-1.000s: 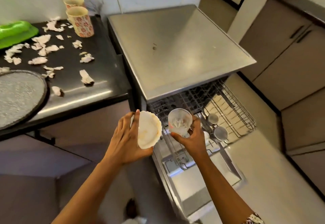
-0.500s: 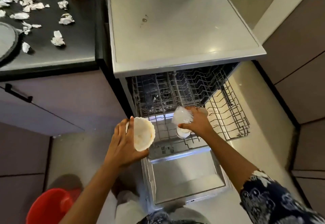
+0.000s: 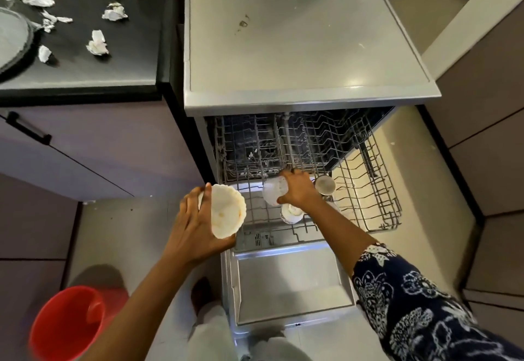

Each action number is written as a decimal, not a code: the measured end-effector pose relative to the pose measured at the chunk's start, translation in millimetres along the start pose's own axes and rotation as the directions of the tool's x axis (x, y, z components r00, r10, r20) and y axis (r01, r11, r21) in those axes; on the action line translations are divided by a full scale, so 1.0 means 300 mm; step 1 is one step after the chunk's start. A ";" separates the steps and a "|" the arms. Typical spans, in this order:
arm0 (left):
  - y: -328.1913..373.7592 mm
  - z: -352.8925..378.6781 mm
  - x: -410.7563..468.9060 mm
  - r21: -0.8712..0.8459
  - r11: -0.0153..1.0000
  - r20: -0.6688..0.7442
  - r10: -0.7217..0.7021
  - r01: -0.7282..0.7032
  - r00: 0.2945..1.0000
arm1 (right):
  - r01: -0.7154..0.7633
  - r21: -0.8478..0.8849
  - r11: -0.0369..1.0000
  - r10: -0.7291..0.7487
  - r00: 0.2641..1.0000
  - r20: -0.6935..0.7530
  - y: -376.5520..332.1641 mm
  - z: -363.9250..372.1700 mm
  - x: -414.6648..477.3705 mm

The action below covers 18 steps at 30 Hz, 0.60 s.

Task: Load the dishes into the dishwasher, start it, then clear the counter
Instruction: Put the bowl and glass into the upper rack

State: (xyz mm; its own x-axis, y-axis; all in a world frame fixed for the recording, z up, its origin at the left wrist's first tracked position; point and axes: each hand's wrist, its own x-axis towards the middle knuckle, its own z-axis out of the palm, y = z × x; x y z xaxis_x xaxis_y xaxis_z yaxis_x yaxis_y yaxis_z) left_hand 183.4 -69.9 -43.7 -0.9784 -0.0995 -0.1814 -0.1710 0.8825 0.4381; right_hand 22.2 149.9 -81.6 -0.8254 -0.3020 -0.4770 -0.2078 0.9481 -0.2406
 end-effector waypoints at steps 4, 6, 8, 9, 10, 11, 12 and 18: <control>-0.028 0.009 0.015 0.026 1.000 0.014 0.016 -0.016 1.000 | 0.039 -0.067 0.997 -0.035 0.997 0.064 -0.060 0.100 0.023; -0.046 0.014 0.016 0.034 0.999 0.016 0.025 -0.025 1.000 | 0.029 -0.103 0.994 -0.022 0.997 0.069 -0.078 0.149 0.044; -0.068 0.019 0.018 0.038 0.999 0.015 0.026 -0.027 1.000 | 0.008 -0.122 0.992 0.003 0.996 0.090 -0.087 0.190 0.065; -0.078 0.020 0.015 0.041 0.999 0.016 0.029 -0.029 0.999 | 0.002 -0.125 0.992 0.011 0.995 0.100 -0.089 0.210 0.071; -0.087 0.022 0.016 0.043 0.999 0.018 0.033 -0.034 0.999 | 0.000 -0.127 0.992 0.013 0.995 0.103 -0.088 0.233 0.078; -0.094 0.022 0.016 0.044 0.998 0.019 0.042 -0.043 0.999 | 0.000 -0.132 0.991 0.013 0.995 0.097 -0.088 0.253 0.079; -0.097 0.022 0.018 0.050 0.997 0.023 0.053 -0.054 0.998 | 0.000 -0.139 0.990 0.012 0.997 0.082 -0.086 0.273 0.078; -0.111 0.034 0.026 0.126 0.983 0.084 0.126 -0.136 0.989 | 0.012 -0.136 0.991 -0.014 1.000 -0.018 -0.077 0.335 0.077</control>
State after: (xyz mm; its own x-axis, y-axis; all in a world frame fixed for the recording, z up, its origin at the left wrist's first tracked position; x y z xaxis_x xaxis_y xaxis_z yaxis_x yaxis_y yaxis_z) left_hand 182.5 -95.5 -68.8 -0.9789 0.0510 -0.1979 -0.0207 0.9387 0.3441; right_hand 60.7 111.2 -172.1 -0.8314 -0.3138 -0.4586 -0.2873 0.9492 -0.1287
